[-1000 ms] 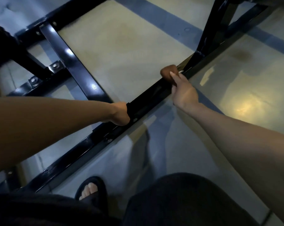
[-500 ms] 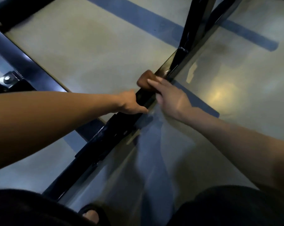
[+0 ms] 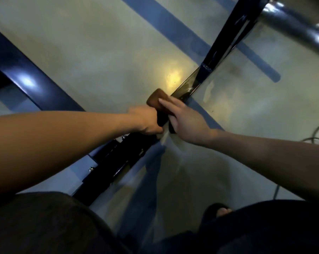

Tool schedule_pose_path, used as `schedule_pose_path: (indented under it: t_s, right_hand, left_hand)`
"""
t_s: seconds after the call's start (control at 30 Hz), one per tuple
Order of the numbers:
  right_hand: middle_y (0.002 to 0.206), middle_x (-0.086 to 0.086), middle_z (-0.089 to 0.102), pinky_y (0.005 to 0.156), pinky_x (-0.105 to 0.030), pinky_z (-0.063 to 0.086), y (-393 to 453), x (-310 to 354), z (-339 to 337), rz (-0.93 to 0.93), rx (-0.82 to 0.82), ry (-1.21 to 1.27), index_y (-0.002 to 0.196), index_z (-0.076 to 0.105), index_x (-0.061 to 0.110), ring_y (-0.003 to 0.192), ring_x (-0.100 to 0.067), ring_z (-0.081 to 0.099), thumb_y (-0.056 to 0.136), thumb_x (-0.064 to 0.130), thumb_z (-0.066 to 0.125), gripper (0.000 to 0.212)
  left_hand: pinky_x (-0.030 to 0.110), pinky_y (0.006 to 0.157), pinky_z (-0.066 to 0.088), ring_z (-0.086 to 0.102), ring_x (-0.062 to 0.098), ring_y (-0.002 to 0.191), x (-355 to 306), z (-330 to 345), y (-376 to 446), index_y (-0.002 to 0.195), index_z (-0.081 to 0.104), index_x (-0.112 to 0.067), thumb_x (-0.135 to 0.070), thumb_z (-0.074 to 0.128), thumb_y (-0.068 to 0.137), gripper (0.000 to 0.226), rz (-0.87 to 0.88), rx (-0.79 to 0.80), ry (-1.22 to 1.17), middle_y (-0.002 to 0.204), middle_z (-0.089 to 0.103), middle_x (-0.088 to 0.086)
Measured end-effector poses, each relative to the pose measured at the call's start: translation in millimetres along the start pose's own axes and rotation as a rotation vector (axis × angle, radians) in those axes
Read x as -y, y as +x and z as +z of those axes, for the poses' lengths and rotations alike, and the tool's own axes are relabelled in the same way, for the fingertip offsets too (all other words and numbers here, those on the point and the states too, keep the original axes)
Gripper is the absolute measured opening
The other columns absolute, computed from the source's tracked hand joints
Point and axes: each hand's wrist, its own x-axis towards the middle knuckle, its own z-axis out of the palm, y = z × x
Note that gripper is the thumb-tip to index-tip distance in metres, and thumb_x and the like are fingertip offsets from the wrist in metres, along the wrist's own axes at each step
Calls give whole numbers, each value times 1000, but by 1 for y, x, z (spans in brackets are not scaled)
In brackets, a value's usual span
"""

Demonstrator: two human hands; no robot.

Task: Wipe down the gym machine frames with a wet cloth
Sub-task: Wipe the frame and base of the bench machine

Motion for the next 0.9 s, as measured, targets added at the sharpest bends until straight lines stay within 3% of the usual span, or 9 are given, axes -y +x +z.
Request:
schedule_pose_path:
  t_s: [0.07,0.13,0.3,0.4,0.5,0.6,0.67,0.8,0.9]
  right_hand:
    - [170,9,19,72,-45,60,-5,-17,-2,-124,82,-179,163,16,43,108,-28,67,107,30,46,66]
    - [171,13,13,68,-43,60,1,-46,-11,-126,60,-282,162,8,48,109,-28,66,106,34,40,66]
    - [169,1,28,105,-45,47,24,-115,-39,155,-107,-86,163,26,34,139,-35,48,110,26,41,56]
    - [169,-1,27,109,-43,46,15,-87,-24,179,-156,-21,163,29,31,140,-34,48,108,24,45,57]
    - [170,4,24,96,-45,57,-8,-55,-6,-53,-83,-30,163,26,37,132,-31,57,107,27,45,60]
    - [169,12,23,77,-44,60,0,-77,-19,-248,-30,-168,162,23,44,122,-29,63,105,30,45,63]
    - [168,7,30,88,-42,57,24,-106,-32,-134,-54,-171,161,28,42,130,-31,58,103,24,48,64]
    - [156,-9,50,105,-38,44,57,-132,-55,351,-167,85,158,40,32,134,-35,53,104,17,46,56]
    - [158,-5,48,112,-37,41,33,-94,-32,145,-143,113,155,46,32,139,-30,51,100,15,50,58]
  left_hand:
    - [32,72,45,57,24,79,1,4,1,102,60,-17,-62,61,88,48,-21,-32,12,88,59,4]
    - [33,74,43,55,26,82,2,11,1,102,59,-19,-66,59,88,49,-48,-47,18,91,57,5]
    - [32,75,43,58,31,89,3,16,-3,116,65,-15,-74,54,89,66,-107,-45,31,96,58,8]
    - [33,78,45,66,32,106,4,15,-13,124,62,-16,-79,53,86,74,-115,-25,65,117,68,11]
    - [33,80,50,67,32,111,11,13,-19,126,62,-19,-81,58,81,77,-93,40,151,123,69,9]
    - [31,73,50,68,32,104,14,10,-24,119,65,-15,-81,58,82,76,-89,61,201,115,71,9]
    - [32,73,49,68,34,106,13,10,-27,119,65,-11,-78,57,85,76,-92,58,240,118,70,11]
    - [36,81,54,67,34,109,16,19,-29,122,65,-14,-75,57,87,71,-106,35,238,120,70,10]
    - [33,75,50,67,32,109,17,18,-30,124,64,-16,-76,56,86,71,-95,20,237,120,70,8]
